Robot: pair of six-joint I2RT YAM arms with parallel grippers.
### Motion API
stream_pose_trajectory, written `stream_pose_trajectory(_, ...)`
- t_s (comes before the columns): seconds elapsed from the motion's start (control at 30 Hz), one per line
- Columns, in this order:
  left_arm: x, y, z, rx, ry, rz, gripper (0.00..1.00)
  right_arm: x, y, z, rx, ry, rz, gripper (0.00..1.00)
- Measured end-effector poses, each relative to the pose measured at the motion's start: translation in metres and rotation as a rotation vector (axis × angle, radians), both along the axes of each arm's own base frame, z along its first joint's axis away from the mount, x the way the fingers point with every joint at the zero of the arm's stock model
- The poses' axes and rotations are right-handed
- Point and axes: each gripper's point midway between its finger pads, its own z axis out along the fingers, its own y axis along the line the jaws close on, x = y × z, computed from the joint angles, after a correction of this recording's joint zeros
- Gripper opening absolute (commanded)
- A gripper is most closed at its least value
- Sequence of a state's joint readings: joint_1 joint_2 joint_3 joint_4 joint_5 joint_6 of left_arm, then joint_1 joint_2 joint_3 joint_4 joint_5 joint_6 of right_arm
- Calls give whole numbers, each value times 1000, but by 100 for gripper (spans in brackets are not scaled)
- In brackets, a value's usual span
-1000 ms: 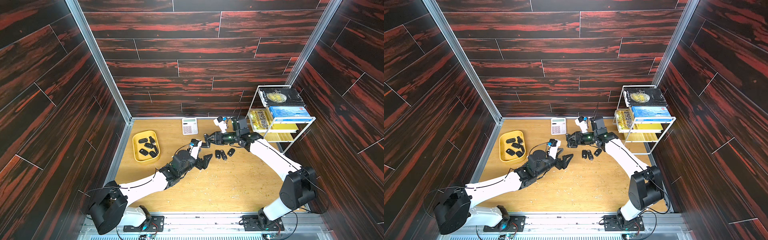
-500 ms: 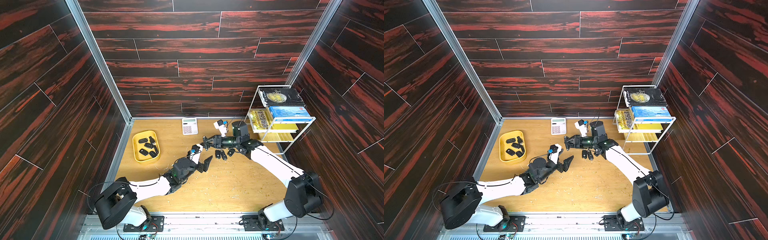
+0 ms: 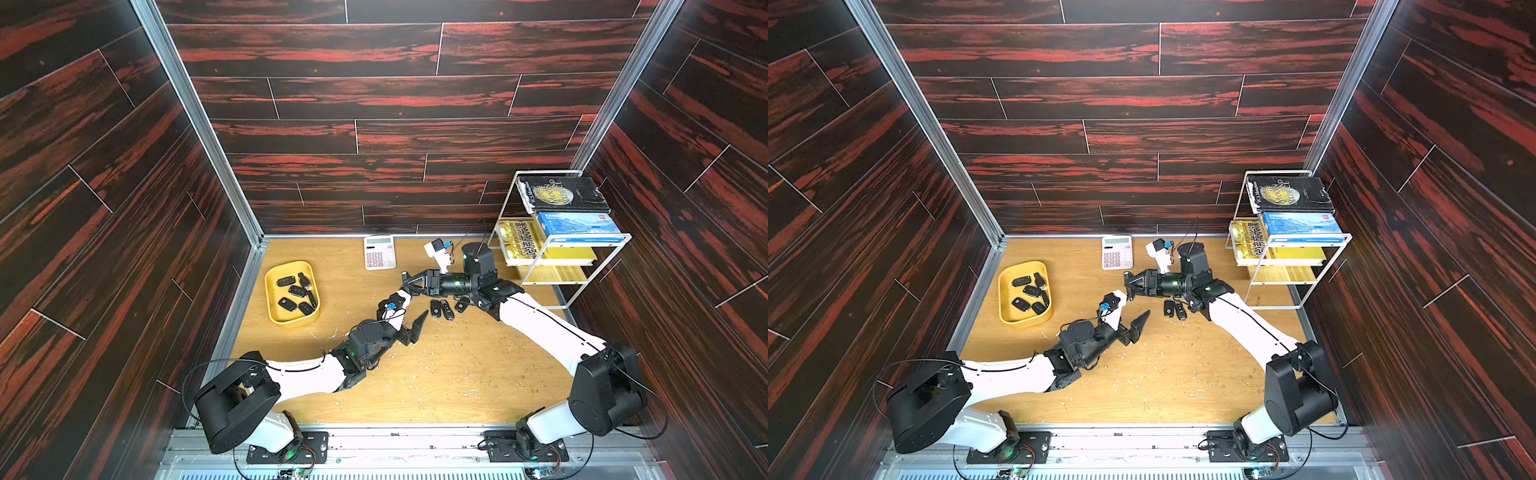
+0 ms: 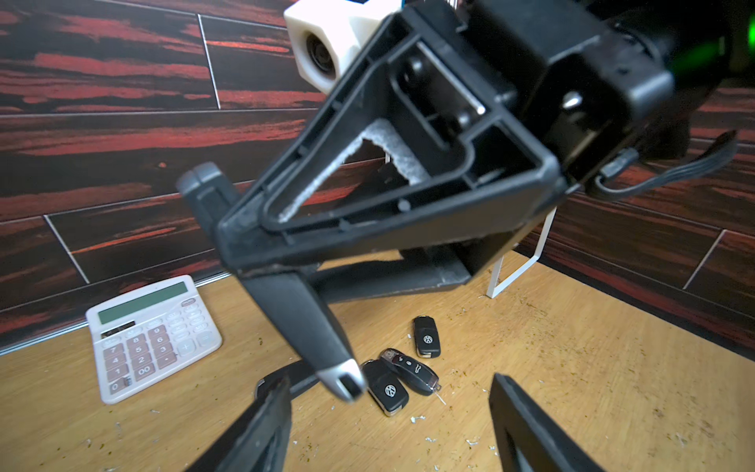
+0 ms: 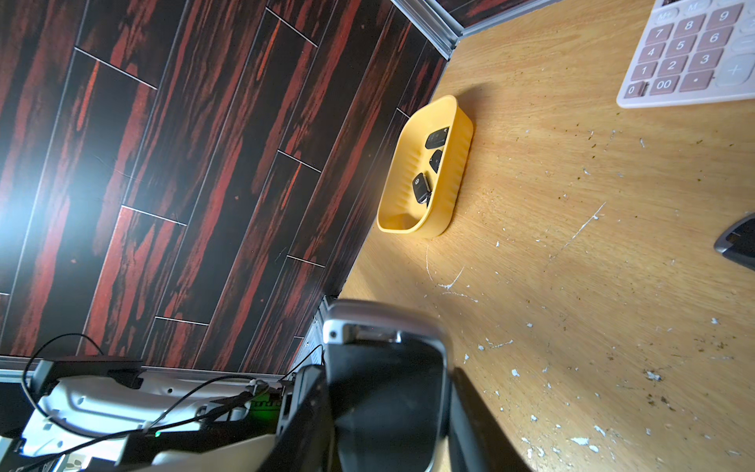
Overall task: Place the car key into the storage box
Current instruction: Pick up the car key from the center of the board.
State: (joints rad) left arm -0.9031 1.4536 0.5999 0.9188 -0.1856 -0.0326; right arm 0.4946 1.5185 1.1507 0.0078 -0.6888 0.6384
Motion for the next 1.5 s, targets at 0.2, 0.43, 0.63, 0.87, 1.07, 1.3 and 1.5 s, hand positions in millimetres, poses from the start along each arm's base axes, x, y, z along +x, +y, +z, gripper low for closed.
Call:
stream_pose_trajectory(0.2, 4, 5, 5, 39, -27, 37, 76, 0, 0, 0, 1, 2, -1, 41)
stream_pose_trajectory(0.43, 5, 10, 23, 30, -56, 57, 70, 0, 0, 0, 1, 5, -2, 41)
stream_pose_trajectory(0.63, 4, 11, 30, 25, -59, 58, 67, -1, 0, -2, -1, 9, -2, 41)
stream_pose_trajectory(0.87, 4, 10, 25, 39, -43, 57, 58, -1, 0, -3, -3, 14, -4, 41)
stream_pose_trajectory(1.07, 4, 11, 23, 46, -39, 57, 56, -1, 0, -3, -3, 14, -4, 41)
stream_pose_trajectory(1.3, 4, 10, 23, 46, -39, 57, 54, -2, 1, -3, -4, 15, 0, 40)
stream_pose_trajectory(1.5, 5, 11, 24, 50, -45, 63, 53, -3, 1, -3, -4, 15, 0, 40)
